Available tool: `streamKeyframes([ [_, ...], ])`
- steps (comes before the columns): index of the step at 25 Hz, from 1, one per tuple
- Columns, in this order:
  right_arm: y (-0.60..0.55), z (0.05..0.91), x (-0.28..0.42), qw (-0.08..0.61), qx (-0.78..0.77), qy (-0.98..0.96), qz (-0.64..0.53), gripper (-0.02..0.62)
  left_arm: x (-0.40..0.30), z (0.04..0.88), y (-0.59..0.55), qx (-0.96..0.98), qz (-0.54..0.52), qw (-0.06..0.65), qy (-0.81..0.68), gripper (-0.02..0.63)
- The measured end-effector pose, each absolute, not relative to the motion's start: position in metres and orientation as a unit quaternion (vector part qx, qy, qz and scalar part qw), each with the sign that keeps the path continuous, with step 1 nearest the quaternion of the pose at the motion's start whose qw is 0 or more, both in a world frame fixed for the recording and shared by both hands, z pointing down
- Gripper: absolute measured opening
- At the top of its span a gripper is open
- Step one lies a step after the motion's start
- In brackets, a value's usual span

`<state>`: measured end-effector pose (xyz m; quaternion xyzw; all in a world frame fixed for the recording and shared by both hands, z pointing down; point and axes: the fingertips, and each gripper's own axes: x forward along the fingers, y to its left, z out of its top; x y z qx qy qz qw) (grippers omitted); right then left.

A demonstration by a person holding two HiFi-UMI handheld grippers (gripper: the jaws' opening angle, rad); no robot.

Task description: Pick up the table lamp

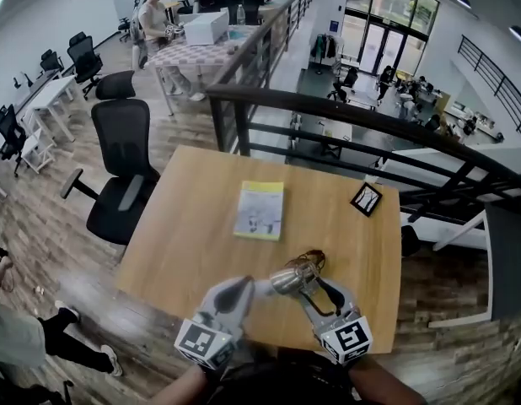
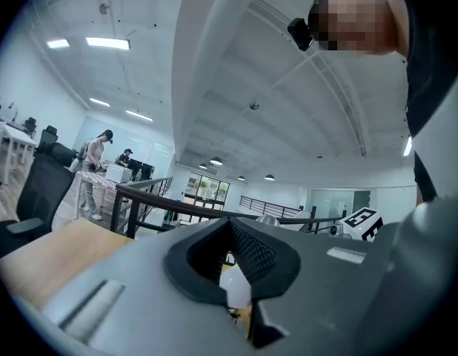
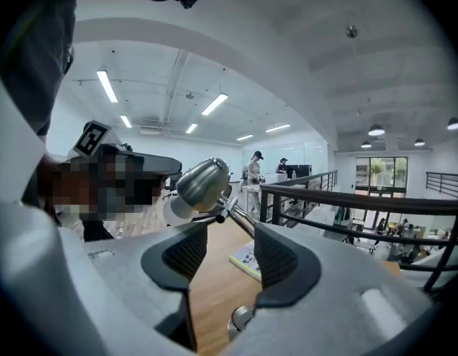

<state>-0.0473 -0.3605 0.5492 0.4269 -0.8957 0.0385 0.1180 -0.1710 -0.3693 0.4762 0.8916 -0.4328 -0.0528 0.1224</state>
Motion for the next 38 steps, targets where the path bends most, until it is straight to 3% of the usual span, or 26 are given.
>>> streamKeyframes([
  [19,-0.420,0.576,-0.049,0.120,0.395,-0.910,0.030,0.193,-0.181,0.493,-0.409,0.862,-0.027,0.133,-0.488,0.002],
  [33,-0.441,0.565,-0.032,0.133,0.438,-0.889,-0.005,0.069,-0.180,0.499,-0.394,0.855,-0.028,0.140,-0.498,0.002],
  [38,-0.454,0.563,-0.008,0.128,0.462,-0.878,0.000,0.057,-0.176,0.499,-0.390,0.857,-0.027,0.140,-0.495,0.002],
])
